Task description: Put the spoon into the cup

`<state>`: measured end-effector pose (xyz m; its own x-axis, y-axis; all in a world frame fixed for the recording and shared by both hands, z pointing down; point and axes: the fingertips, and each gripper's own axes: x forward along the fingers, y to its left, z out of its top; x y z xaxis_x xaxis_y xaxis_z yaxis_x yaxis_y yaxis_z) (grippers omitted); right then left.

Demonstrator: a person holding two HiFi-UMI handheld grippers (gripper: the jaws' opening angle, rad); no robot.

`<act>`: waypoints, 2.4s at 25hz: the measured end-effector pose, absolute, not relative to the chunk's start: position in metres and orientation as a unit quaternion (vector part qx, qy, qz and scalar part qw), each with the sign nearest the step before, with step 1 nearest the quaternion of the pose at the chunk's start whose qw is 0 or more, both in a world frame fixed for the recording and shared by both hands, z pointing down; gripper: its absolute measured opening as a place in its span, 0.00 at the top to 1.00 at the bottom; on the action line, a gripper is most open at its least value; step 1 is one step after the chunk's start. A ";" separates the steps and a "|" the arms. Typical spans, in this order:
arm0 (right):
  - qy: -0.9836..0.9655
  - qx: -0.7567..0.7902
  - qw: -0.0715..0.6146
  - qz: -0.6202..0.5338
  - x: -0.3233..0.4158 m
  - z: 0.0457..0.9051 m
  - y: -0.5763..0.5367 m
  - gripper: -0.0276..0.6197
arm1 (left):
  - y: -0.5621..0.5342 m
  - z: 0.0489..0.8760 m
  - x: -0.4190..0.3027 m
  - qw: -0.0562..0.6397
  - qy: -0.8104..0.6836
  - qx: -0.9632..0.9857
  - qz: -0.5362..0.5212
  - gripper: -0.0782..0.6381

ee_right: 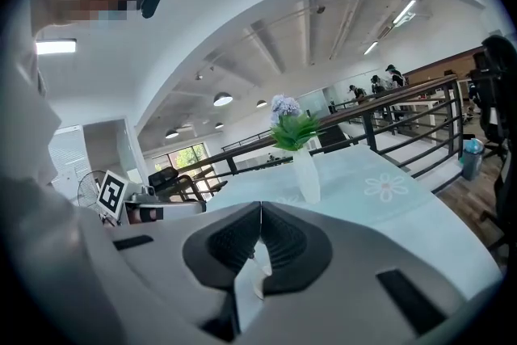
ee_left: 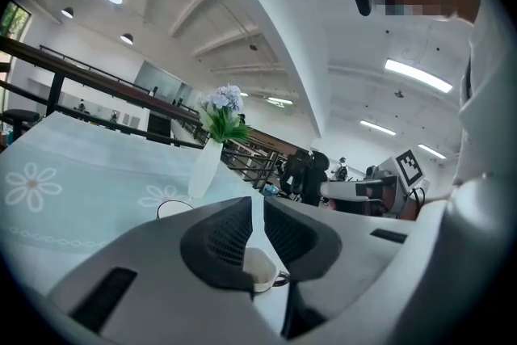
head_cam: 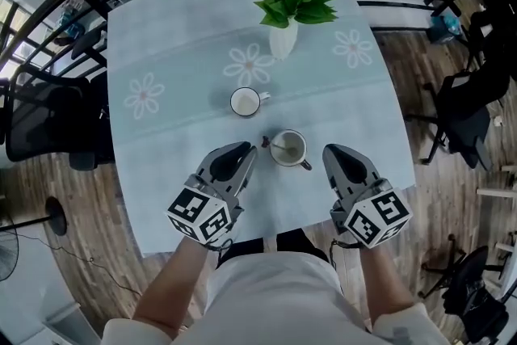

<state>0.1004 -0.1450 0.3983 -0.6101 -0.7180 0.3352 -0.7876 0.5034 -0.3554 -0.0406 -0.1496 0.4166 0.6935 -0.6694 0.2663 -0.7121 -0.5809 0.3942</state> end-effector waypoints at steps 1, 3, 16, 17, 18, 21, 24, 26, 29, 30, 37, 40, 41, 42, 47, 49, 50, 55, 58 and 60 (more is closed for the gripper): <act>-0.865 0.436 0.070 0.239 0.099 0.395 -0.146 0.92 | -0.150 0.412 -0.041 0.239 -0.389 0.889 0.041 0.81; -0.867 0.435 0.067 0.233 0.097 0.389 -0.147 0.92 | -0.150 0.405 -0.042 0.235 -0.388 0.890 0.036 0.81; -0.876 0.430 0.056 0.209 0.082 0.360 -0.147 0.92 | -0.138 0.370 -0.052 0.215 -0.384 0.898 0.017 0.84; -0.877 0.430 0.056 0.208 0.081 0.358 -0.147 0.92 | -0.138 0.367 -0.052 0.213 -0.383 0.899 0.016 0.84; -0.877 0.430 0.055 0.207 0.081 0.356 -0.146 0.92 | -0.137 0.365 -0.053 0.212 -0.382 0.899 0.015 0.84; -0.878 0.431 0.053 0.203 0.079 0.352 -0.145 0.92 | -0.136 0.359 -0.053 0.209 -0.379 0.901 0.012 0.85; -0.878 0.433 0.050 0.198 0.079 0.347 -0.144 0.92 | -0.136 0.355 -0.052 0.205 -0.375 0.904 0.010 0.85; -0.878 0.433 0.049 0.195 0.078 0.344 -0.143 0.92 | -0.135 0.352 -0.051 0.202 -0.373 0.905 0.009 0.85; -0.879 0.433 0.048 0.192 0.077 0.340 -0.141 0.92 | -0.135 0.348 -0.052 0.197 -0.373 0.907 0.009 0.86; -0.880 0.433 0.048 0.191 0.076 0.339 -0.140 0.92 | -0.134 0.347 -0.051 0.196 -0.372 0.907 0.009 0.86; -0.885 0.428 0.053 0.179 0.068 0.333 -0.138 0.92 | -0.132 0.343 -0.052 0.192 -0.367 0.910 0.010 0.86; -0.886 0.425 0.053 0.177 0.066 0.330 -0.136 0.92 | -0.131 0.340 -0.052 0.189 -0.367 0.911 0.011 0.86; -0.887 0.424 0.054 0.176 0.065 0.329 -0.136 0.92 | -0.130 0.339 -0.052 0.189 -0.366 0.911 0.011 0.86; -0.887 0.424 0.054 0.176 0.064 0.329 -0.135 0.92 | -0.130 0.338 -0.052 0.189 -0.366 0.911 0.011 0.86; -0.889 0.419 0.052 0.176 0.061 0.328 -0.131 0.93 | -0.127 0.338 -0.051 0.186 -0.365 0.912 0.014 0.86; -0.889 0.419 0.054 0.176 0.061 0.330 -0.130 0.93 | -0.126 0.339 -0.050 0.186 -0.364 0.912 0.013 0.86; -0.889 0.419 0.055 0.176 0.061 0.330 -0.130 0.93 | -0.126 0.339 -0.050 0.187 -0.364 0.913 0.013 0.86; -0.890 0.417 0.057 0.177 0.061 0.331 -0.129 0.93 | -0.126 0.337 -0.048 0.186 -0.363 0.913 0.013 0.86; -0.891 0.414 0.059 0.175 0.060 0.331 -0.129 0.93 | -0.126 0.337 -0.048 0.184 -0.363 0.913 0.014 0.86; -0.891 0.414 0.060 0.175 0.060 0.331 -0.129 0.93 | -0.126 0.337 -0.048 0.183 -0.362 0.914 0.014 0.86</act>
<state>0.0600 -0.1287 0.3314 -0.6500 -0.7168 0.2525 -0.7590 0.5960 -0.2621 -0.0476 -0.1265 0.3370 0.7376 -0.6564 0.1585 -0.6668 -0.6710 0.3242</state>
